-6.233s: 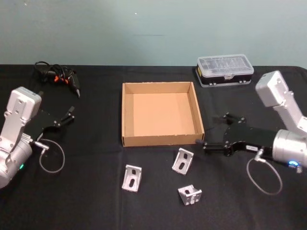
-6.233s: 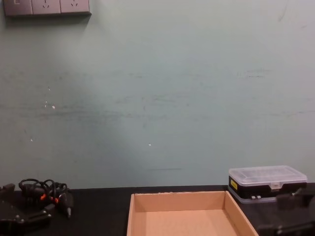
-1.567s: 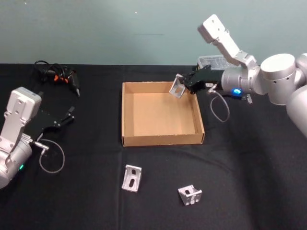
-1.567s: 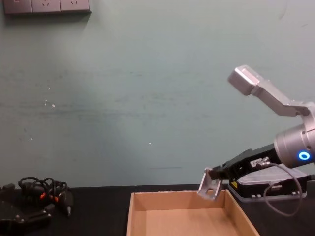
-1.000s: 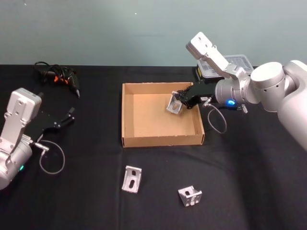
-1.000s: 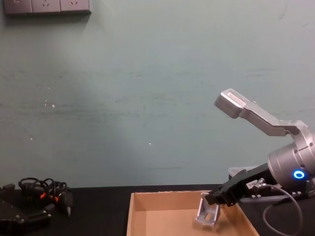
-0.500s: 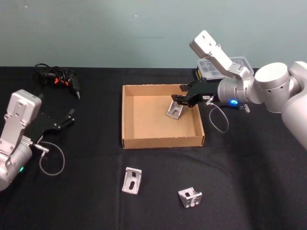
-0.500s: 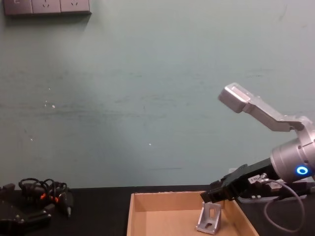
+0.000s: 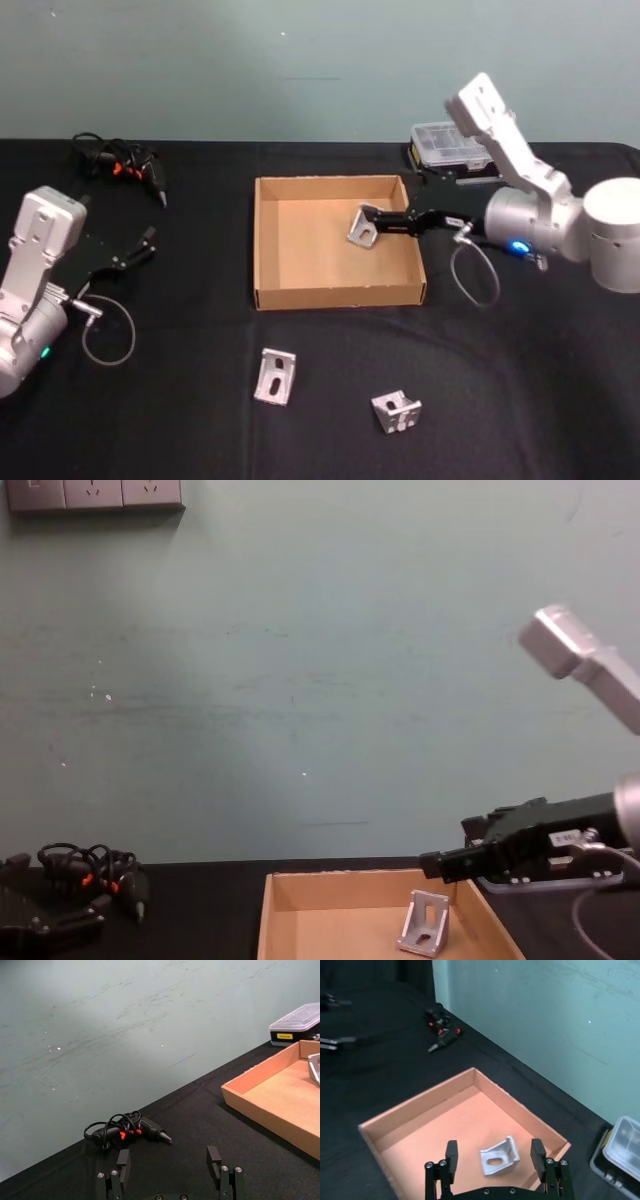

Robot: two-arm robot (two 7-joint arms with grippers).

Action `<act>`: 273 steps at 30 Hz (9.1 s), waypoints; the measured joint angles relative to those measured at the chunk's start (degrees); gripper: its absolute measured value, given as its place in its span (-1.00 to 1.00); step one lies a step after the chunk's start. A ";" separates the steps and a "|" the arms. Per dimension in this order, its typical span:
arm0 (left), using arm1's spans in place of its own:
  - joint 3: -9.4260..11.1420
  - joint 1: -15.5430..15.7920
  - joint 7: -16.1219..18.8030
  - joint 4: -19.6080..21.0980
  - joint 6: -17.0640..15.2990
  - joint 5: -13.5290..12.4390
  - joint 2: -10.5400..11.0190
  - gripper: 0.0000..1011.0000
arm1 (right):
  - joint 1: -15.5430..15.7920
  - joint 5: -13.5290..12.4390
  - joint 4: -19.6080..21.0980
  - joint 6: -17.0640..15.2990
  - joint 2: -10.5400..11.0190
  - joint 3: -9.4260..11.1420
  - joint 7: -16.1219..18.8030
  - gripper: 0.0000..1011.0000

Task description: Use one hand to pick up the angle iron from the table and place it into the box.

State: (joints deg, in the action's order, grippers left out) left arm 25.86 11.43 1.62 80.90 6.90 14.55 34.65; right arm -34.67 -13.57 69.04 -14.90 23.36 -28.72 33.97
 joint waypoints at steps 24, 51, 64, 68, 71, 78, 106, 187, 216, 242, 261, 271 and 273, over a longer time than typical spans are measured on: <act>0.00 0.00 0.00 0.00 0.00 0.00 0.00 0.98 | 6.25 -4.39 20.19 0.01 17.08 -4.04 14.27 0.98; 0.00 0.00 0.00 0.00 0.00 0.00 0.00 0.98 | 0.65 0.80 24.44 0.63 23.41 -17.74 28.22 0.98; 0.00 0.00 0.00 0.00 0.00 0.00 0.00 0.98 | -1.09 1.63 20.17 1.87 21.35 -21.12 27.86 0.98; 0.00 0.00 0.00 0.00 0.00 0.00 0.00 0.98 | -1.77 1.79 19.05 2.17 20.83 -22.05 27.90 0.98; 0.00 0.00 0.00 0.00 0.00 -0.01 0.00 0.98 | -2.31 1.91 18.26 2.33 20.51 -22.71 27.91 0.98; 0.00 0.00 0.00 0.00 0.00 0.00 0.00 0.98 | -3.21 1.87 17.00 2.57 20.00 -23.69 27.89 0.92; 0.00 0.00 0.00 0.00 0.00 0.00 0.00 0.98 | -4.36 1.11 15.87 3.11 19.36 -25.25 27.16 -0.66; 0.00 0.00 0.00 0.00 0.00 0.00 0.00 0.98 | 1.48 -5.57 -0.15 -1.36 1.50 -6.51 -2.82 -0.77; 0.00 0.00 0.00 0.00 0.00 0.00 0.00 0.98 | 9.65 -7.15 12.59 1.88 5.14 1.33 -4.36 0.94; 0.00 0.00 0.00 0.00 0.00 0.00 0.00 0.98 | 8.25 -7.43 19.26 0.84 6.36 -8.00 3.50 0.99; 0.00 0.00 0.00 0.01 0.00 0.00 0.00 0.98 | 5.05 -4.01 13.93 -1.29 3.22 -16.32 6.78 0.99; 0.00 0.00 0.00 0.00 0.00 0.00 0.00 0.98 | 4.40 -2.66 12.37 -1.88 2.51 -17.96 7.29 0.99; 0.00 0.00 0.00 0.00 0.00 0.00 0.00 0.98 | 4.33 -2.47 11.98 -1.95 2.32 -18.12 7.30 0.99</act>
State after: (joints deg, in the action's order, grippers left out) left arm 25.86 11.43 1.62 80.90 6.91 14.55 34.65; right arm -30.34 -16.04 81.02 -16.85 25.67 -46.85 41.26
